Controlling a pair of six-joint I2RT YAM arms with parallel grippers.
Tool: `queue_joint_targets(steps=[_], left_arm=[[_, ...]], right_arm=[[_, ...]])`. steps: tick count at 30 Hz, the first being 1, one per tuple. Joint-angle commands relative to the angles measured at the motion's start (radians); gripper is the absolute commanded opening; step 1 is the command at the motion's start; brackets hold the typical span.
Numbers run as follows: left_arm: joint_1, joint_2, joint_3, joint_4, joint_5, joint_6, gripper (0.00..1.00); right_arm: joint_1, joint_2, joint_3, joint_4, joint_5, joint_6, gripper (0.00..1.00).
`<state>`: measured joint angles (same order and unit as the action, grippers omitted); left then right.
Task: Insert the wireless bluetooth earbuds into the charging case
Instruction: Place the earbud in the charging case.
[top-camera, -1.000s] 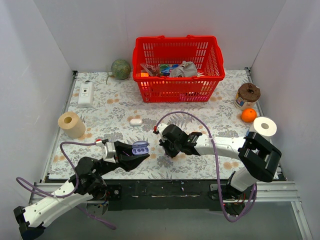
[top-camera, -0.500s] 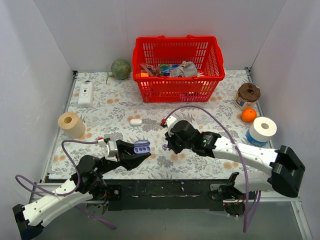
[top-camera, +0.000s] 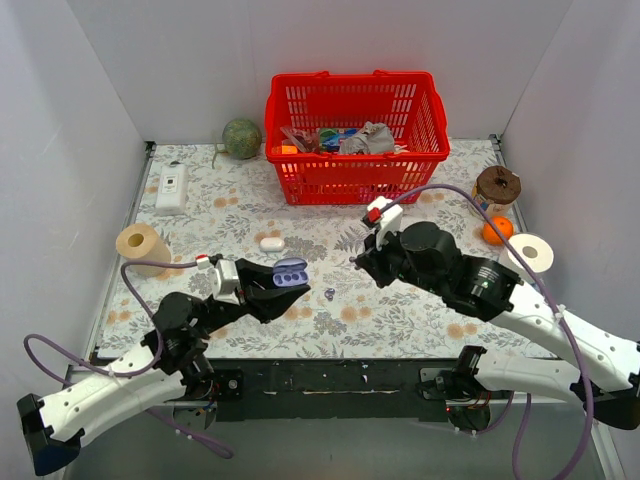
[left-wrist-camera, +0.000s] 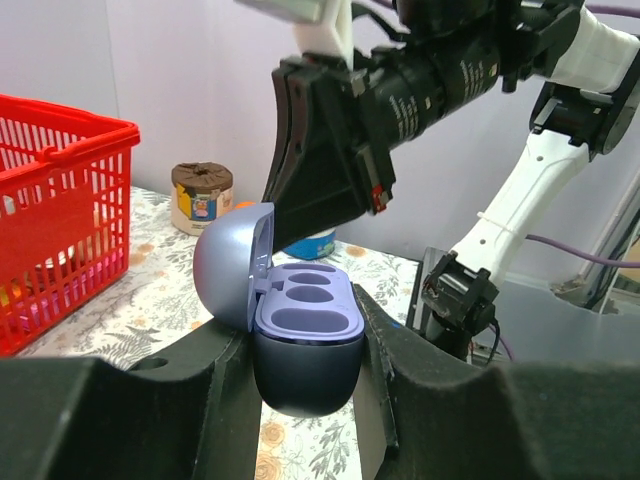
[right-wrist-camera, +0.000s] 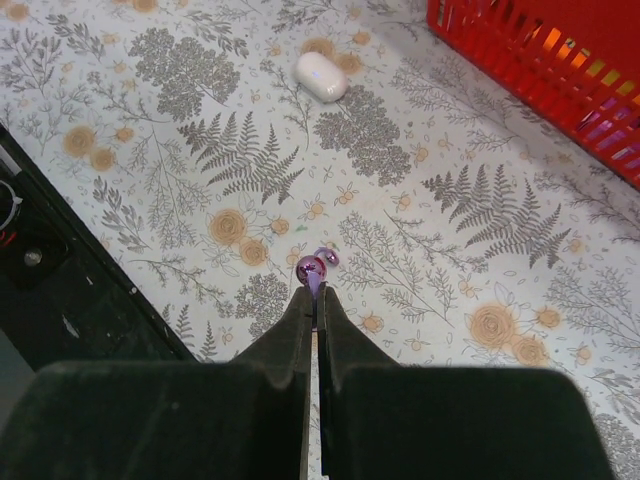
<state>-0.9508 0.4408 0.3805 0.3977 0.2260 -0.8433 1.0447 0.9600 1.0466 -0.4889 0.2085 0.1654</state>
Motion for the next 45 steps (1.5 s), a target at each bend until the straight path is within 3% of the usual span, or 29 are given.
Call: queue_joint_targets(steps=[1, 8, 12, 18, 29, 45], left_arm=[[0.012, 0.074, 0.076, 0.013, 0.061, -0.059, 0.00], [0.095, 0.177, 0.118, 0.053, 0.245, -0.157, 0.00], [0.234, 0.222, 0.120, 0.111, 0.442, -0.221, 0.00], [0.325, 0.242, 0.060, 0.240, 0.559, -0.304, 0.00], [0.339, 0.269, 0.061, 0.244, 0.740, -0.270, 0.00], [0.350, 0.299, 0.078, 0.296, 0.820, -0.353, 0.00]], right_arm=[[0.000, -0.029, 0.120, -0.094, 0.020, -0.073, 0.01], [0.000, -0.053, 0.249, -0.165, -0.026, -0.107, 0.01], [0.002, -0.030, 0.331, -0.174, -0.096, -0.125, 0.01], [0.044, 0.032, 0.430, -0.180, -0.159, -0.155, 0.01], [0.331, 0.147, 0.513, -0.211, -0.132, -0.267, 0.01], [0.359, 0.172, 0.460, -0.186, -0.126, -0.326, 0.01]])
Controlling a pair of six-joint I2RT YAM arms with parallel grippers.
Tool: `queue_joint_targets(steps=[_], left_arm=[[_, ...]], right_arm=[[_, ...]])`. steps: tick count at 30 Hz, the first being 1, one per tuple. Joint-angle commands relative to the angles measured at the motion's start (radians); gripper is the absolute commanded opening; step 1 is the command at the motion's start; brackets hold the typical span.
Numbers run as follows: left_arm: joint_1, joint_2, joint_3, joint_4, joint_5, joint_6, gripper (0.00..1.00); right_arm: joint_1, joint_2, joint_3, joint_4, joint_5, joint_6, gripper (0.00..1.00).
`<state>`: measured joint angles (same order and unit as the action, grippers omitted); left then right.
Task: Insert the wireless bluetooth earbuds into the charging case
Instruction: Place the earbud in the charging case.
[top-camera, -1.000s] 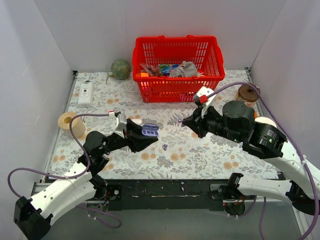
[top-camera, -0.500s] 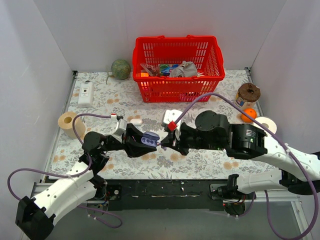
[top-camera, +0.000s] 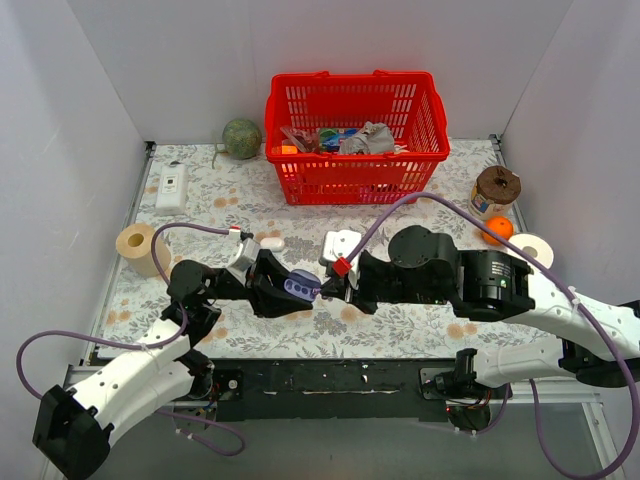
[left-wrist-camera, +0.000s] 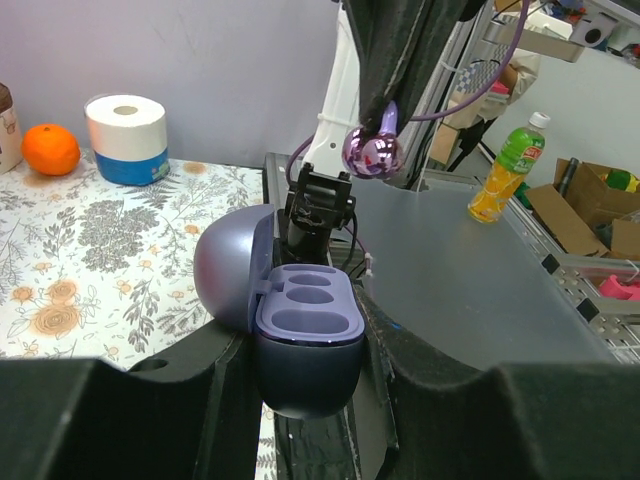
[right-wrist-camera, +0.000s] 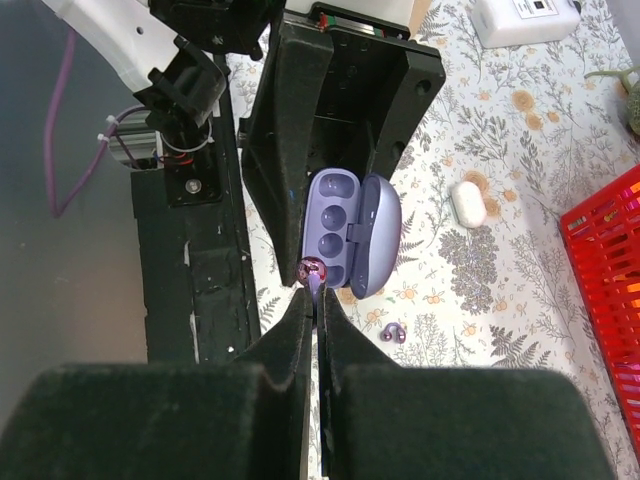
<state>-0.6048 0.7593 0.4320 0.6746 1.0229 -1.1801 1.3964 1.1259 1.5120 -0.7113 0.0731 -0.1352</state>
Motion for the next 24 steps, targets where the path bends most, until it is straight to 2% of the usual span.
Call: queue_joint_targets(steps=[1, 24], left_arm=[[0.004, -0.021, 0.028, 0.020, 0.025, -0.019, 0.00], [0.004, -0.037, 0.056, 0.005, 0.026, -0.027, 0.00]], right_arm=[[0.006, 0.009, -0.007, 0.038, 0.010, -0.027, 0.01], [0.007, 0.031, -0.069, 0.144, 0.011, -0.032, 0.01]])
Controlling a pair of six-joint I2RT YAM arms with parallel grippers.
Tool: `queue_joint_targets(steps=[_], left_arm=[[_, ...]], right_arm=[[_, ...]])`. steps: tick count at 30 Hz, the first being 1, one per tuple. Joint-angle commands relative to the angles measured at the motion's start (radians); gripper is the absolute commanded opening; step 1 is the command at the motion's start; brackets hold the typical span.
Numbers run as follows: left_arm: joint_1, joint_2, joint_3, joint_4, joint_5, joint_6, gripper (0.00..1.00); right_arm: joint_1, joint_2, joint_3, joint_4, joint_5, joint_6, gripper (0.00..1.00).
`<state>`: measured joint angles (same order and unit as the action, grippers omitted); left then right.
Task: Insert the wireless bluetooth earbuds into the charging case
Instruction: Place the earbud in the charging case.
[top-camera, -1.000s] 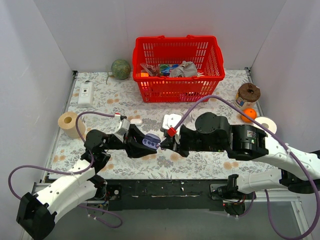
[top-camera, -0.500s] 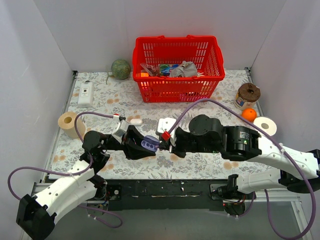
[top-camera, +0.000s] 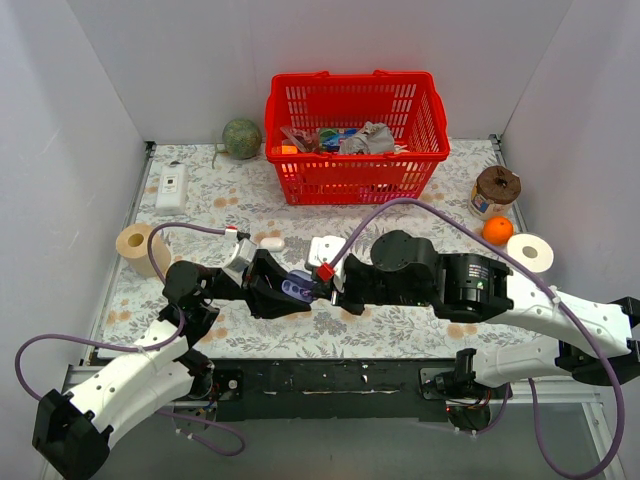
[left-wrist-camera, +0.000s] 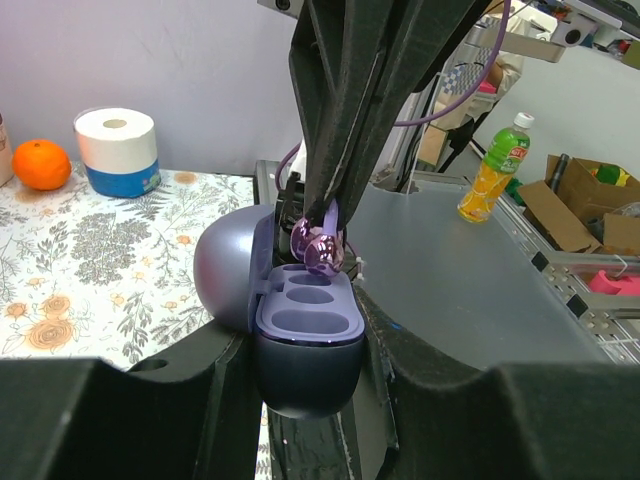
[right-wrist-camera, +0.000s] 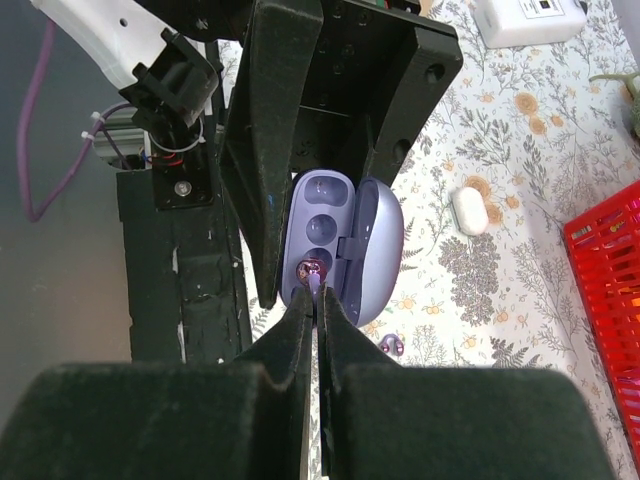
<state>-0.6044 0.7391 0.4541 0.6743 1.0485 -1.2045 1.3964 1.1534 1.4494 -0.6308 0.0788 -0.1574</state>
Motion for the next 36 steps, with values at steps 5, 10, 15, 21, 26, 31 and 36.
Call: queue_joint_targets(steps=[5, 10, 15, 21, 26, 31, 36], left_arm=[[0.003, -0.020, 0.032, 0.008, -0.005, -0.006, 0.00], [0.003, -0.014, 0.031, 0.022, -0.013, -0.007, 0.00], [0.003, -0.014, 0.029, 0.028, -0.025, 0.000, 0.00], [0.003, -0.018, 0.021, 0.028, -0.035, 0.005, 0.00], [0.003, -0.023, 0.014, 0.025, -0.041, 0.008, 0.00], [0.003, -0.043, 0.001, -0.013, -0.073, 0.046, 0.00], [0.003, -0.147, -0.046, -0.125, -0.224, 0.098, 0.00]], right_arm=[[0.006, 0.020, -0.001, 0.065, 0.003, -0.011, 0.01], [0.006, 0.029, -0.004, 0.062, 0.003, -0.010, 0.01], [0.007, 0.029, -0.006, 0.062, 0.013, 0.002, 0.01], [0.006, 0.022, -0.001, 0.066, 0.050, 0.022, 0.20], [0.006, 0.005, 0.016, 0.072, 0.090, 0.035, 0.41], [0.006, -0.078, 0.046, 0.101, 0.180, 0.061, 0.48], [-0.087, -0.293, -0.234, 0.278, 0.446, 0.182, 0.35]])
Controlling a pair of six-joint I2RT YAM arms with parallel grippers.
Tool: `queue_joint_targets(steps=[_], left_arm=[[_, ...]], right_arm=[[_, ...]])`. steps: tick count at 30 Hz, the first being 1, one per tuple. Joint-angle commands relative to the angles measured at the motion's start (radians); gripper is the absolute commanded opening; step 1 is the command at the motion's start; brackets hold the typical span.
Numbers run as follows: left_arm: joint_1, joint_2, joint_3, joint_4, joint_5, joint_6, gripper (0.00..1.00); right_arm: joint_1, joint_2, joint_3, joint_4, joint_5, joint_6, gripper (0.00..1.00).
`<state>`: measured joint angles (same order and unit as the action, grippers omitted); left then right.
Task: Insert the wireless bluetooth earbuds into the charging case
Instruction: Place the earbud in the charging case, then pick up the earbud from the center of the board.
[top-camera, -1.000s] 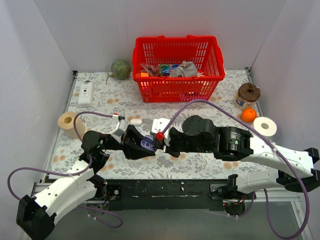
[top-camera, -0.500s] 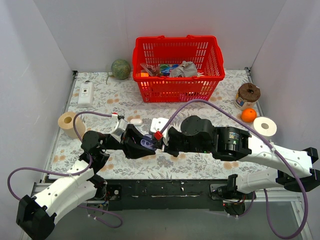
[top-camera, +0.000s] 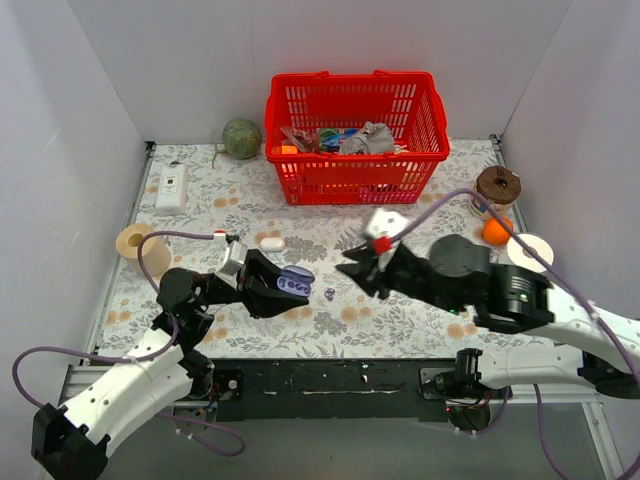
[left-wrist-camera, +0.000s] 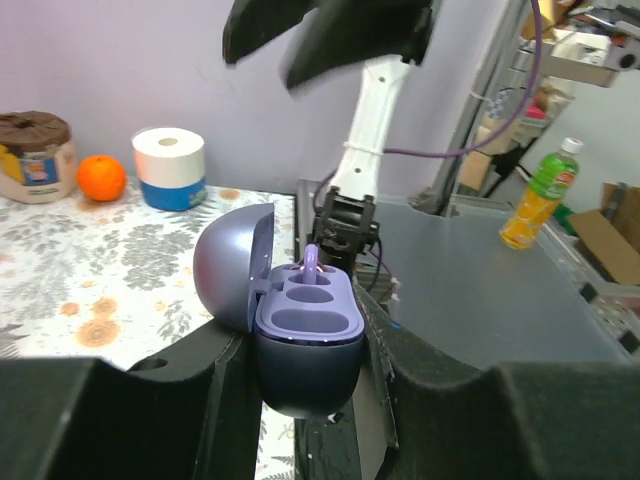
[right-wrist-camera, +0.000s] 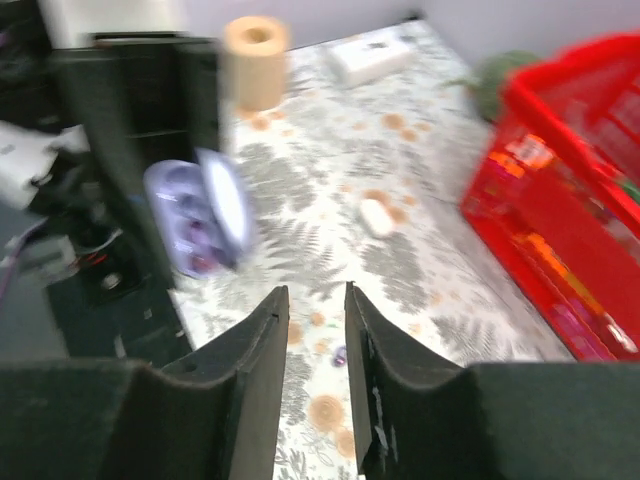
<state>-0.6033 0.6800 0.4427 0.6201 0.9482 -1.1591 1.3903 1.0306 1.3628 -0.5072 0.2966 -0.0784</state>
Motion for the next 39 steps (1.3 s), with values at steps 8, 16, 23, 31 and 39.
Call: queue_joint_targets(steps=[8, 16, 23, 31, 39], left_arm=[[0.004, -0.310, -0.096, -0.247, -0.298, 0.072, 0.00], [0.002, -0.396, -0.101, -0.298, -0.345, 0.064, 0.00], [0.002, -0.459, -0.116, -0.329, -0.362, 0.061, 0.00], [0.002, -0.497, -0.128, -0.347, -0.359, 0.056, 0.00], [0.002, -0.511, -0.136, -0.361, -0.354, 0.059, 0.00]], right_arm=[[-0.322, -0.086, -0.479, 0.197, 0.018, 0.276, 0.29], [-0.410, 0.210, -0.556, 0.364, -0.115, 0.318, 0.18], [-0.419, 0.445, -0.466, 0.394, -0.208, 0.345, 0.18], [-0.419, 0.569, -0.429, 0.384, -0.178, 0.356, 0.01], [-0.421, 0.615, -0.410, 0.369, -0.157, 0.353, 0.01]])
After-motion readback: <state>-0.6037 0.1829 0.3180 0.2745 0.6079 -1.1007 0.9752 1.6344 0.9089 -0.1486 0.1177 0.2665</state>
